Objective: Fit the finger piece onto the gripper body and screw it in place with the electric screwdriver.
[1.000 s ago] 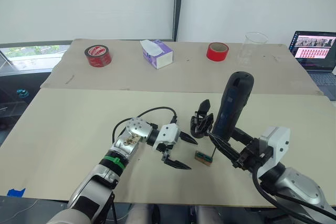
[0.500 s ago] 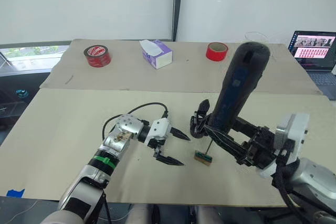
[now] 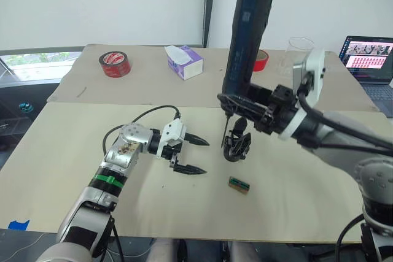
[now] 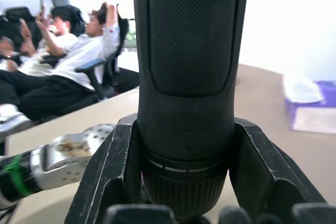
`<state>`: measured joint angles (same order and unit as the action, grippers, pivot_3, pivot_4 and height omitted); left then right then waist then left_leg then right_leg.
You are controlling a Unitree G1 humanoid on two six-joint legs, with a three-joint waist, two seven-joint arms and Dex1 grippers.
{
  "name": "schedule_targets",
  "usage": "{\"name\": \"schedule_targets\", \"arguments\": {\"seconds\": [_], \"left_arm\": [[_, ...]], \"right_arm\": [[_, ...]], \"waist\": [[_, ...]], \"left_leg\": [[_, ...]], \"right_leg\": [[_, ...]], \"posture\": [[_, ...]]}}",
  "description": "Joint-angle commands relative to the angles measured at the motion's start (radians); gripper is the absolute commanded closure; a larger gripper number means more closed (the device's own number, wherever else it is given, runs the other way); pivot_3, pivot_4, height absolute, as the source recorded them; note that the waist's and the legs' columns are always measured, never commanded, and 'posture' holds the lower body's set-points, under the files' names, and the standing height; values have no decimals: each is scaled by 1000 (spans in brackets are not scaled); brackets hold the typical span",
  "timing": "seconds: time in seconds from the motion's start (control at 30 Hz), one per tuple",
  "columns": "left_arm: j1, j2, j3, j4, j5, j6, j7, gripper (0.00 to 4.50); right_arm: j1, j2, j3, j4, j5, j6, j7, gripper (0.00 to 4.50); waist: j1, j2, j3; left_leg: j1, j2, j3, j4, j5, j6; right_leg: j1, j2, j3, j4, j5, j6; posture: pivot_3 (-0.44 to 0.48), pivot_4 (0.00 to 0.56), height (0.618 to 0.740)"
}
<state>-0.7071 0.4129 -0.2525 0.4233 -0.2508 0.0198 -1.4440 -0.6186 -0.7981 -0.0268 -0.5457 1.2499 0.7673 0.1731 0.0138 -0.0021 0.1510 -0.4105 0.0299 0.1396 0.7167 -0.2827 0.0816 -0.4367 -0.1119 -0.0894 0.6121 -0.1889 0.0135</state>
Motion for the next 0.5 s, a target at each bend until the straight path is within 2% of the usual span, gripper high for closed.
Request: {"name": "schedule_targets", "arguments": {"seconds": [0.03,0.3,0.5], "left_arm": [[-60,-37,15,83,28,-76,28,0],[-110,-104,15,210,78,-177,71,0],[-119,-124,15,251,98,-201,77,0]], "right_arm": [[-30,-5,-7,17,-72,7,71,2596],[-39,25,3,45,-204,21,153,2596],[-31,49,-13,40,-233,49,178,2596]], "waist": [[0,0,0],[-3,0,0],[-3,0,0]], "left_leg": [[0,0,0,0,0,0],[-2,0,0,0,0,-1],[-2,0,0,0,0,0]], "right_leg": [[0,0,0,0,0,0],[-2,0,0,1,0,1],[-2,0,0,1,0,1]], "posture": [[0,150,740],[0,150,740],[0,150,740]]}}
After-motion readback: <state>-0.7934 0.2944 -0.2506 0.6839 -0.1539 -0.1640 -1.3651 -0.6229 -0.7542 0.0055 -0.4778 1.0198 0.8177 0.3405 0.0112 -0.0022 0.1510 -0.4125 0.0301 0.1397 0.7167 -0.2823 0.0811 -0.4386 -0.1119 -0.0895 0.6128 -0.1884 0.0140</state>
